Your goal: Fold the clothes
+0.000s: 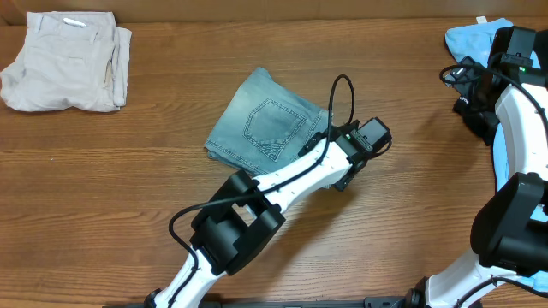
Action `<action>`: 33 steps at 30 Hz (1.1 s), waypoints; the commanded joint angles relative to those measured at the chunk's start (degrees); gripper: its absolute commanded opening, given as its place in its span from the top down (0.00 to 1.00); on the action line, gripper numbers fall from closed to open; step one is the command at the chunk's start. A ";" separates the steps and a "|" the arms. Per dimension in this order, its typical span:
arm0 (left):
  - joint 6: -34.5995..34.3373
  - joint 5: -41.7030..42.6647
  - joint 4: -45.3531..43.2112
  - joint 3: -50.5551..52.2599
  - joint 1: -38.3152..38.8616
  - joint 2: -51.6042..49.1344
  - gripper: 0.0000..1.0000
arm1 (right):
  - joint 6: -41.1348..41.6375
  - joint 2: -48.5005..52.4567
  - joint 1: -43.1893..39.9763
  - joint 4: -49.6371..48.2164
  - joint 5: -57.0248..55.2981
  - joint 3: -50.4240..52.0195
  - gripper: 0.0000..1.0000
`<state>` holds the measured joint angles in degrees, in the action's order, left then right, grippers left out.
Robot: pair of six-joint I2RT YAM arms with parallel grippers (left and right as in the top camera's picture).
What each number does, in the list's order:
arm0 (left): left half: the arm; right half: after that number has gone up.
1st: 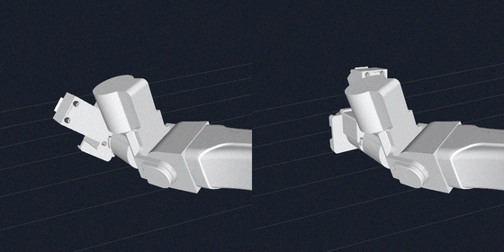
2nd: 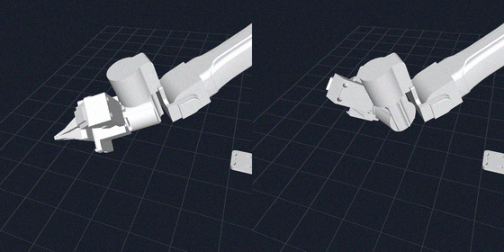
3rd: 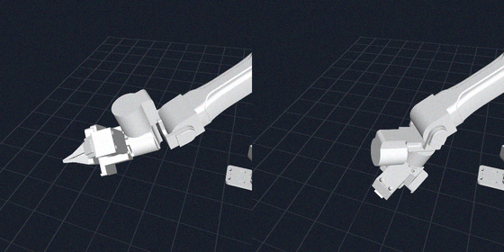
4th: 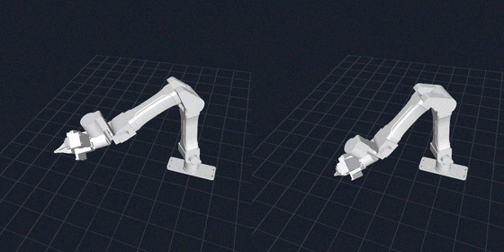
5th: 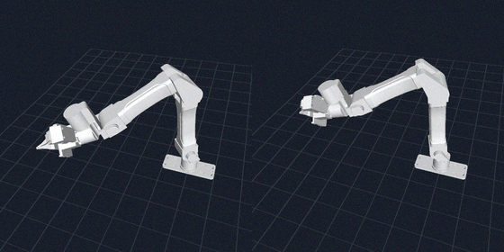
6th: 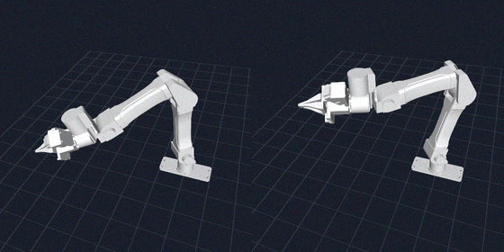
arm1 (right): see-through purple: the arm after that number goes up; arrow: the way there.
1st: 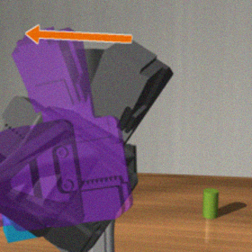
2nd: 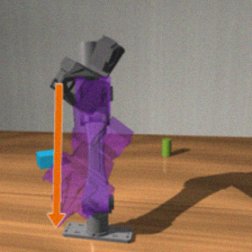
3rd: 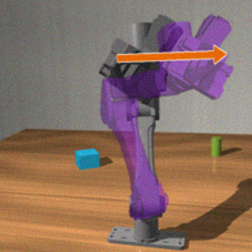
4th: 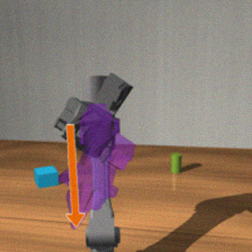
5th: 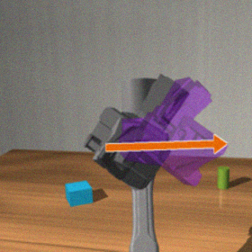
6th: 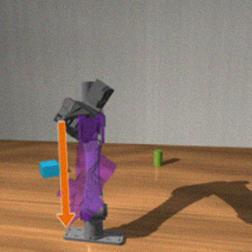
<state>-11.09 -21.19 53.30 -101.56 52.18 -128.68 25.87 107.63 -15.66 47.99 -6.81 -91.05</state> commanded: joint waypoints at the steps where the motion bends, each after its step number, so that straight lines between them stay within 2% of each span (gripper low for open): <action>1: -3.72 -7.54 0.96 0.39 1.75 -0.42 0.16 | 0.35 -0.24 0.15 -0.35 -0.15 -1.22 0.00; 10: -4.09 -4.66 2.19 -0.83 6.97 -0.02 0.11 | 0.35 -0.24 0.15 -0.35 -0.15 -1.22 0.00; 15: -7.41 -5.38 2.14 -0.81 6.49 -0.85 0.12 | 0.35 -0.24 0.15 -0.35 -0.15 -1.22 0.00; 23: -7.52 -9.14 2.12 -0.81 4.31 -2.51 0.11 | 0.35 -0.24 0.15 -0.35 -0.15 -1.22 0.00; 33: -2.29 -7.32 1.05 -0.81 5.31 -4.39 0.11 | 0.35 -0.24 0.15 -0.35 -0.15 -1.22 0.00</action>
<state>-15.64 -28.73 54.57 -101.80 56.75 -131.26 25.89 107.63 -15.66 47.99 -6.81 -91.05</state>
